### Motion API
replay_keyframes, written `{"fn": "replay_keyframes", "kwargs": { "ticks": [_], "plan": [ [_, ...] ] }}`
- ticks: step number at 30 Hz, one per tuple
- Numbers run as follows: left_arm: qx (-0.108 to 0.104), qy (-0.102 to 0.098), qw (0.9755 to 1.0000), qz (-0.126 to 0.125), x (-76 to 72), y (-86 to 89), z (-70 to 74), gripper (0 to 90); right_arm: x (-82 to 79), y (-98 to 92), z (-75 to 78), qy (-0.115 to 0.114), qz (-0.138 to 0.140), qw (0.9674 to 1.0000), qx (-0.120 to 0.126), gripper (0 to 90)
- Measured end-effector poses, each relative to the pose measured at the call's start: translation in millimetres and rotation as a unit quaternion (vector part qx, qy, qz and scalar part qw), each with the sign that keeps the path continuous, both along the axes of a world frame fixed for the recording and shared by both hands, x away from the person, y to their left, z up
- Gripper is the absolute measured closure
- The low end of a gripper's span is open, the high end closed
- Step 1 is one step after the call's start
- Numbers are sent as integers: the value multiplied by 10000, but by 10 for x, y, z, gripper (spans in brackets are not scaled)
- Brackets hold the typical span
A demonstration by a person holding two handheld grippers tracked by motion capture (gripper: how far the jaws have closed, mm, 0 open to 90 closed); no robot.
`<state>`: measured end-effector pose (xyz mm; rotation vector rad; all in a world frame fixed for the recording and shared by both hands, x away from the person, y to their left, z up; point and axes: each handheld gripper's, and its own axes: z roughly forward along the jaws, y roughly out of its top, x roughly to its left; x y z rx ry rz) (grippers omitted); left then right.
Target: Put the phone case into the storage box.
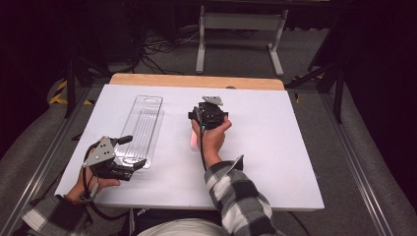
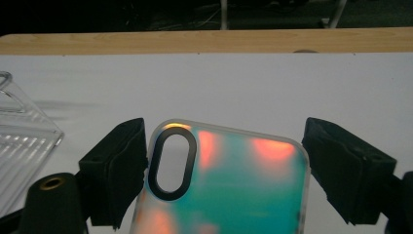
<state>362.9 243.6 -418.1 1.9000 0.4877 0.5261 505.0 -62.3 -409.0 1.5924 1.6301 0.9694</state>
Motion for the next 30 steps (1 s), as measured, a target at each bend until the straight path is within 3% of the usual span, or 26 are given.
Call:
{"fn": "replay_keyframes", "kwargs": {
  "ticks": [7,11,30],
  "plan": [
    [3,-47,10000,50,3,-7,18,99,-110,25,93,-365,210,9991,-36,182],
    [5,-68,10000,66,4,-16,29,100,-194,29,115,-657,274,9973,-188,183],
    [115,-263,9996,-2,49,-185,152,105,-405,-206,276,-1211,527,9912,92,188]
  ]
}}
